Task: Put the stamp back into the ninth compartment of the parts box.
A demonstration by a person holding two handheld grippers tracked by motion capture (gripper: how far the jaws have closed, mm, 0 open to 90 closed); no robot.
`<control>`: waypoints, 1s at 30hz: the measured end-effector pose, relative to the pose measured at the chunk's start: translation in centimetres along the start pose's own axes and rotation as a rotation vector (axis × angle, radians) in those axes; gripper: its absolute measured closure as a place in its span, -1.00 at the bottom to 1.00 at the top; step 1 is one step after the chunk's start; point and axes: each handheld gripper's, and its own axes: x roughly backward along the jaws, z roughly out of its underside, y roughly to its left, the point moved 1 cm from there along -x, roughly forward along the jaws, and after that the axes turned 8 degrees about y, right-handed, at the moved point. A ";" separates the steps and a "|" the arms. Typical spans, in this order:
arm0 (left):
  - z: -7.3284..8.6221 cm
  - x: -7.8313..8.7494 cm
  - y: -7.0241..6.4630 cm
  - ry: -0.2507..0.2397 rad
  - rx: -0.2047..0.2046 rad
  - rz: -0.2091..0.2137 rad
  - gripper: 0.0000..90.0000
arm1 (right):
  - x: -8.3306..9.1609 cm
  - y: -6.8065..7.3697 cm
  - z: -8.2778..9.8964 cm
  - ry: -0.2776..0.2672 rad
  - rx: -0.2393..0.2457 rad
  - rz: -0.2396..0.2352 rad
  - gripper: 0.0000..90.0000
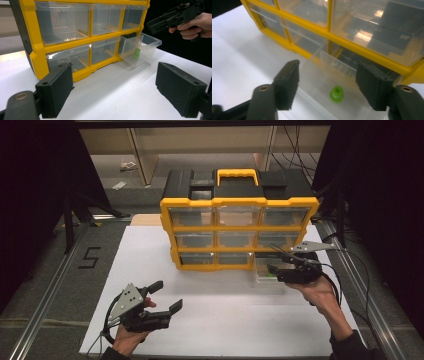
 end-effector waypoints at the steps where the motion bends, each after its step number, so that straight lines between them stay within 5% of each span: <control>1: 0.0 0.0 0.0 0.000 0.000 0.000 -0.68 | 0.1 0.1 0.0 -0.003 -0.001 -0.001 -0.30; 11: 0.0 0.0 0.0 -0.002 0.001 -0.002 -0.68 | 0.9 0.8 0.2 -0.044 -0.039 -0.037 -0.51; 30: 0.0 0.2 0.2 -0.002 0.006 -0.009 -0.68 | 1.2 2.1 1.5 -0.067 -0.049 -0.056 -0.52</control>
